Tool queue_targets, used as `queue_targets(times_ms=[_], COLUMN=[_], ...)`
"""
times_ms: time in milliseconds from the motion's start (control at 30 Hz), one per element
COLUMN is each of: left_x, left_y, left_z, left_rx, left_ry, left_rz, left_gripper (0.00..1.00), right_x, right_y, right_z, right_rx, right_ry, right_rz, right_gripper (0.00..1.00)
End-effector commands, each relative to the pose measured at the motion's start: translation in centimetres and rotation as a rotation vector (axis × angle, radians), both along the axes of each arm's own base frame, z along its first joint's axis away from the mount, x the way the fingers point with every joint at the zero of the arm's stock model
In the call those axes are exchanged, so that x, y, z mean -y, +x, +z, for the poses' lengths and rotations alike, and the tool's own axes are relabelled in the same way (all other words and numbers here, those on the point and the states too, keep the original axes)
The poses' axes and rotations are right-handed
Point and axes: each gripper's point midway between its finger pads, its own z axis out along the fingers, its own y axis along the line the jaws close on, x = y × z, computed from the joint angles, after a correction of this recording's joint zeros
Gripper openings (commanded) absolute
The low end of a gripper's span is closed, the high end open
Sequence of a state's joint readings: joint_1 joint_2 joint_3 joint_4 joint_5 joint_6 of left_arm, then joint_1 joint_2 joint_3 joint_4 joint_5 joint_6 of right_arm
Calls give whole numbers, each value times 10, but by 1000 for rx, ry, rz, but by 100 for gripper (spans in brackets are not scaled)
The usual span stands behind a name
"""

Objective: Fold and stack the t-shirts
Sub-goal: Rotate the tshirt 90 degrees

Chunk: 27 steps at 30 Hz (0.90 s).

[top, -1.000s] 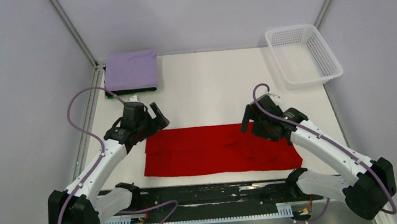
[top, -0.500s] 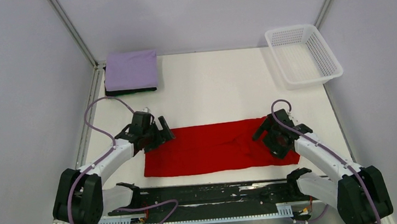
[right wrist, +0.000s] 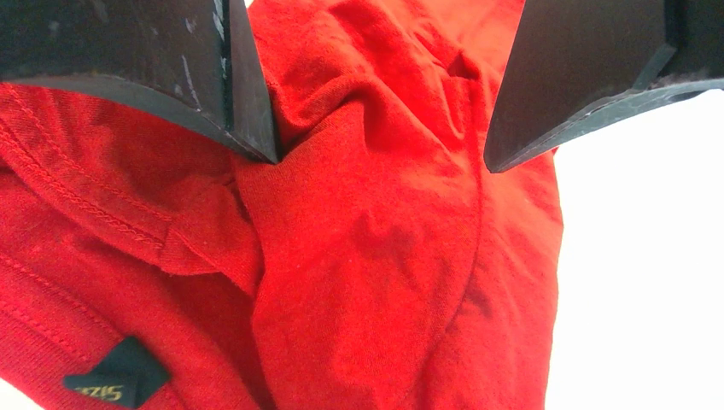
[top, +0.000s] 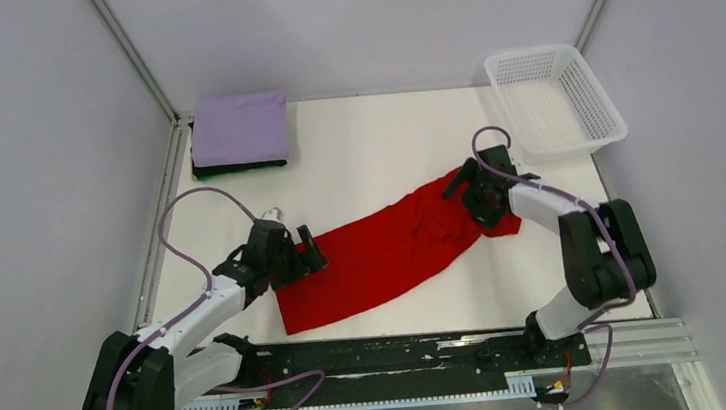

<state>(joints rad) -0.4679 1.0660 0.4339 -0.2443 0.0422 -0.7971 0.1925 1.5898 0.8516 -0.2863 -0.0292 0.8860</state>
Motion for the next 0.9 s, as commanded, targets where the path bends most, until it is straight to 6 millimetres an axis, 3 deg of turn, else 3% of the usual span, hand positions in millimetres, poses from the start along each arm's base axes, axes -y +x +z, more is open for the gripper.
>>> queue_targets(times_ms=[0,133,233,333,400,567,700,867], left_x=[14,48,73,94,112,151,172,192], left_y=[-41,-48,-52,-53,-55,-57,-56,-51], left_z=[-17,-3,4,-6,-11,-17,-7,18], left_rx=[-139,-92,-54,-56,-65,-89,-47,54], left_ry=[-24,-94,-106,-70,-38,53,48,-2], left_rz=[-22,-89,-131,-157,-197,-306,-366,-422], left_gripper=[100,100,100,100,100,100,100,100], right_x=[-14,-36,-59,-83,-99,-138,-154,-148], right_y=[69,136,170,194,205,232,252,266], right_z=[-17,-20,-19,-25,-40,-46,-34,24], right_rx=[68,83,109,116,105,128,207,347], right_ry=[-21,0,72,140,185,302,281,190], right_rz=[150,232,285,334,363,424,454,498], right_gripper=[100,100,100,100,100,100,100,100])
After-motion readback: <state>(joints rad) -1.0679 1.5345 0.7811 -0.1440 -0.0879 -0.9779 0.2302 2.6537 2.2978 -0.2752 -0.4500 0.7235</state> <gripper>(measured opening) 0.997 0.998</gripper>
